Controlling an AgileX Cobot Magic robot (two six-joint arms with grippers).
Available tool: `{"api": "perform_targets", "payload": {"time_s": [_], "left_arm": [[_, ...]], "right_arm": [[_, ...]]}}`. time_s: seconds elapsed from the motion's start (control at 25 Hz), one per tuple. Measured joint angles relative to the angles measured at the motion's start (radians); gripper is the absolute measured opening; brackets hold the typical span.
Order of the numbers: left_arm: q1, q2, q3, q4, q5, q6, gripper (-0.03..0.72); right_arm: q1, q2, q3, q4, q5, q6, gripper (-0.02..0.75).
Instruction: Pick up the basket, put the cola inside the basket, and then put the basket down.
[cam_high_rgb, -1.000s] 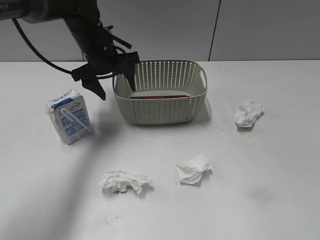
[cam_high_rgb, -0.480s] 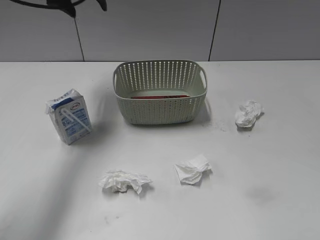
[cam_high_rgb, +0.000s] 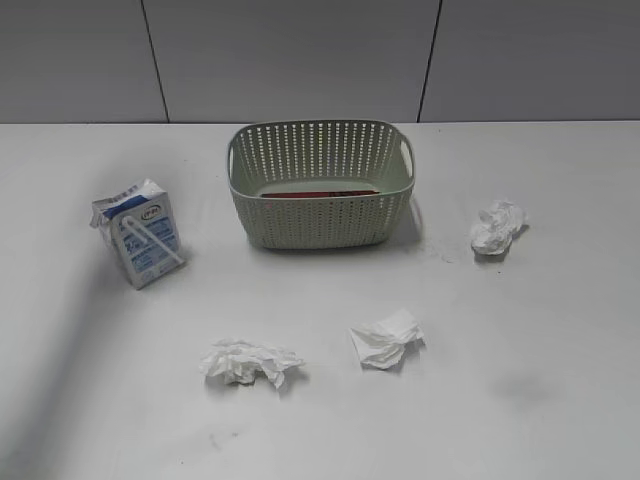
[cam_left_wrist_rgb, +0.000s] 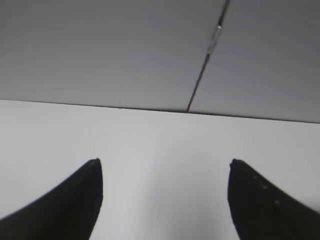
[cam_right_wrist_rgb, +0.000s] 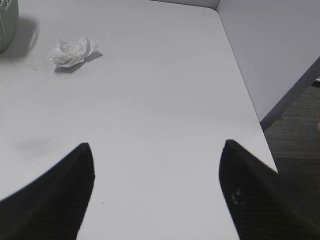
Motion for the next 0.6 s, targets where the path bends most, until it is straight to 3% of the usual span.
{"api": "perform_targets", "payload": {"time_s": [0.24, 0.6], "left_arm": [[0.040, -0.110, 0.127, -0.014, 0.002, 0.011, 0.591], [-0.017, -0.424, 0.414, 0.055, 0.001, 0.070, 0.586]], "right_arm": [[0.000, 0.000, 0.000, 0.000, 0.000, 0.000, 0.590], [0.000, 0.000, 0.000, 0.000, 0.000, 0.000, 0.590]]}}
